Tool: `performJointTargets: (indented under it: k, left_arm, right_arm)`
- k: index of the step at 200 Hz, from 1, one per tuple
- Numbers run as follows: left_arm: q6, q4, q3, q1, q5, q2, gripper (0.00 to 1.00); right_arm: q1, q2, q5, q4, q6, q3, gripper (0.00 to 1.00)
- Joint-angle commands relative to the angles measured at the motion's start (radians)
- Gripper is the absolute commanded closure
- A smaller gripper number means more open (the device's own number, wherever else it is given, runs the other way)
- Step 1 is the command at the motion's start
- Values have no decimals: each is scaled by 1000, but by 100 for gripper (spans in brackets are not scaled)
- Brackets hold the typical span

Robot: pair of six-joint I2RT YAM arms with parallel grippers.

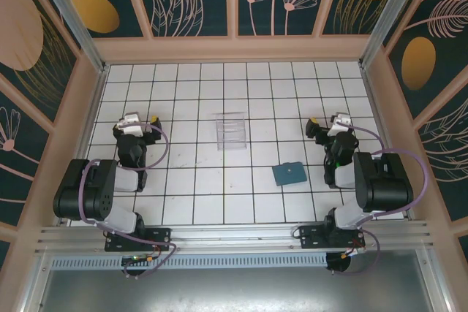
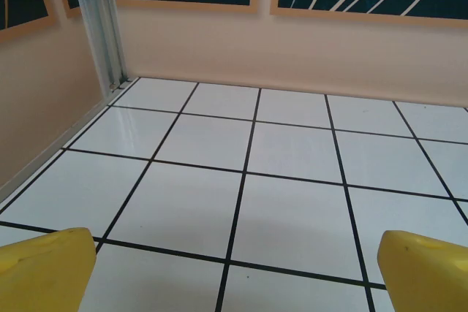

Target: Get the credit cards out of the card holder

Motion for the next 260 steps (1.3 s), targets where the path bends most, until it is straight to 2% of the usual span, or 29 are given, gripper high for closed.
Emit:
performJointTargets:
  k: [1, 241, 253, 260]
  left_arm:
    - [11, 49, -9, 6, 5, -4, 1]
    - [10, 46, -9, 7, 5, -4, 1]
    - [10, 64, -15, 7, 1, -9, 2]
    - [15, 19, -4, 7, 7, -32, 2]
  right_arm:
    - [1, 1, -13, 38, -31, 4, 1]
    - [-10, 2, -24, 37, -21, 7, 1]
    - [-2, -18, 19, -2, -14, 21, 1]
    - [5, -45, 24, -57, -23, 38, 1]
